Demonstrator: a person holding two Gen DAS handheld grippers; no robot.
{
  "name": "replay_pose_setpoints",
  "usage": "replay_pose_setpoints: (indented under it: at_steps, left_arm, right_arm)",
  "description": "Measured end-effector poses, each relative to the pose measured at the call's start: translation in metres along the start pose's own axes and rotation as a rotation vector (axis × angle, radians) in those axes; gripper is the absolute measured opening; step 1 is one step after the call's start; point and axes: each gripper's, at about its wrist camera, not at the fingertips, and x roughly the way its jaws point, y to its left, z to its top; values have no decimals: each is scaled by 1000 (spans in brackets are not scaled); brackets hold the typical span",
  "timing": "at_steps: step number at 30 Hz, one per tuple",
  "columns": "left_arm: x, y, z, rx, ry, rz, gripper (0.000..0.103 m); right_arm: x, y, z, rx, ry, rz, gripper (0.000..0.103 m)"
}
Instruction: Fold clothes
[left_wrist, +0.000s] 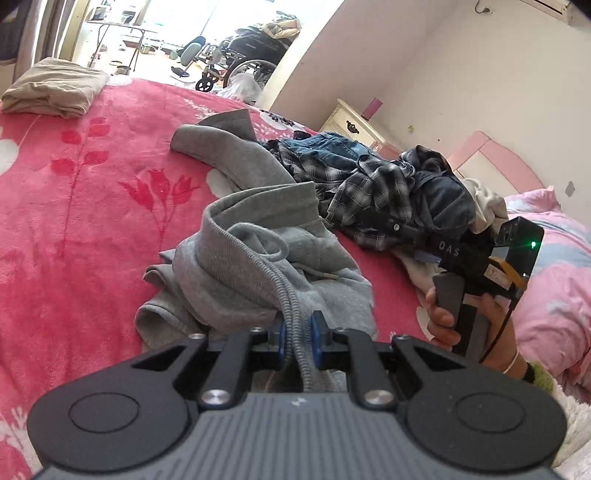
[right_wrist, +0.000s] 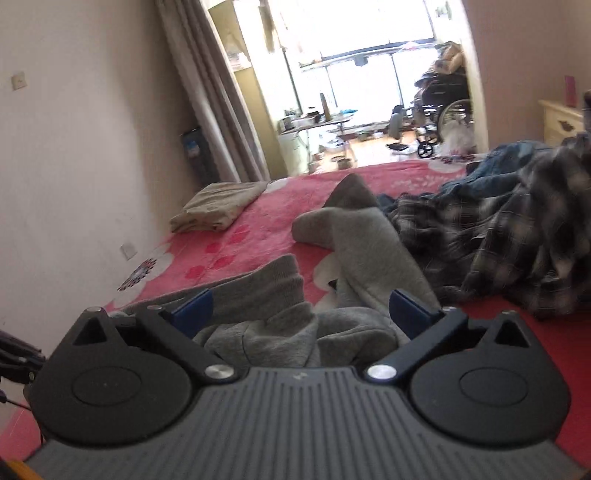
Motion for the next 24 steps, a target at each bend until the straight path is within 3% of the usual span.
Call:
replay_pose_setpoints:
  at_steps: [6,13,24]
  left_arm:
    - [-1,3,-5,-8,3,-7,14]
    - [-1,4,-6,-17,2,-8,15]
    - [0,3,-6,-24,2,-8,15]
  right_arm:
    - [-11,-1,-3,32,-10,-93,102]
    - [-10,-9,1,125,4,-123,102]
    - [-2,1,5,30,60,-213,102]
